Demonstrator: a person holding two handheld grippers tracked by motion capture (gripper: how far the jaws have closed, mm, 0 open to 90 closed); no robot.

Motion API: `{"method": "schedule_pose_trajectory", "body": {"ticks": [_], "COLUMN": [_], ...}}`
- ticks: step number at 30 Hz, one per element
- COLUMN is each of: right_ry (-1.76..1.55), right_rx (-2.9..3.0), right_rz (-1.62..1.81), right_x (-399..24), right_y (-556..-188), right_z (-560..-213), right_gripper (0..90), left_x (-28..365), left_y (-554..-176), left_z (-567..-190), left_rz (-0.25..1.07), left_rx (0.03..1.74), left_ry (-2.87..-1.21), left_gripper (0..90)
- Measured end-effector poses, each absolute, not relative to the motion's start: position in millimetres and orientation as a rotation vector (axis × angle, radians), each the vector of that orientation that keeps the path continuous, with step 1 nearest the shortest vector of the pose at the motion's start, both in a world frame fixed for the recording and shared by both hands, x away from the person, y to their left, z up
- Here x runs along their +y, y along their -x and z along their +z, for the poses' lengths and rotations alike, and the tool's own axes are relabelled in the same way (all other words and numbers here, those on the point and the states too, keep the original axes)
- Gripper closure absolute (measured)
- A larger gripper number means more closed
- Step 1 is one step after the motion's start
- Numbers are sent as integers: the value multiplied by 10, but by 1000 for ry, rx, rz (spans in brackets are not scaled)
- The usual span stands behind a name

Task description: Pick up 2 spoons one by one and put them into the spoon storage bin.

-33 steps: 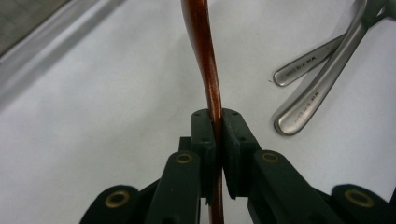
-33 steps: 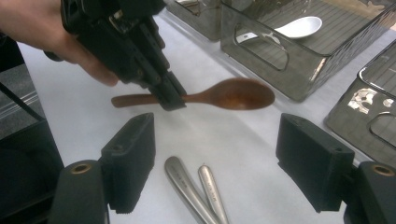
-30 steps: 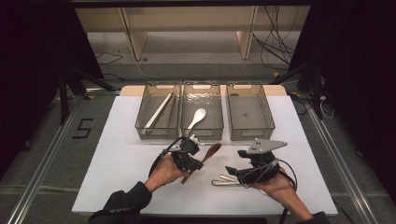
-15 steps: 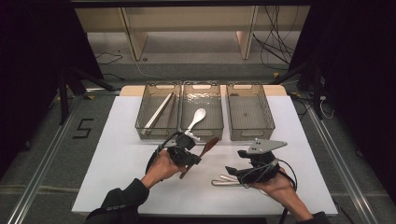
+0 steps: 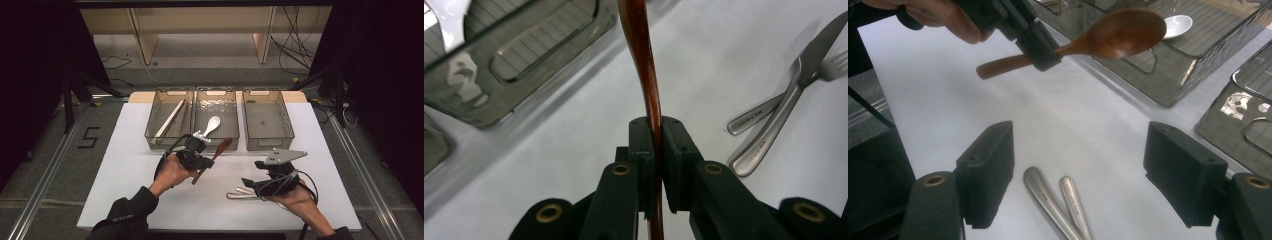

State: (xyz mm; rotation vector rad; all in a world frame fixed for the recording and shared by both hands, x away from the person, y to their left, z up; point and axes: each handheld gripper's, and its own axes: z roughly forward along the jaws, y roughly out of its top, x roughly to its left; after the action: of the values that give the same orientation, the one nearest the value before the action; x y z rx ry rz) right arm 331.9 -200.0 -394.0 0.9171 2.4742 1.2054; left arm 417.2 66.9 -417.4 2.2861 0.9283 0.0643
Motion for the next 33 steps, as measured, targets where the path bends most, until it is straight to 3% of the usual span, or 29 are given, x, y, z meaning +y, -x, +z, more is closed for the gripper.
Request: {"method": "schedule_pose_trajectory", "body": {"ticks": [33], "right_ry": [-922], "right_rx": [2475], "right_rz": [1206], "right_x": [-2007], "right_y": [-3328], "right_z": [-3947], "right_gripper": [293], "left_x": [882], "left_y": [-4674], "left_z": [-3631], "left_rz": [173], "left_rx": [972], "left_ry": [-2139], "left_gripper": [835]}}
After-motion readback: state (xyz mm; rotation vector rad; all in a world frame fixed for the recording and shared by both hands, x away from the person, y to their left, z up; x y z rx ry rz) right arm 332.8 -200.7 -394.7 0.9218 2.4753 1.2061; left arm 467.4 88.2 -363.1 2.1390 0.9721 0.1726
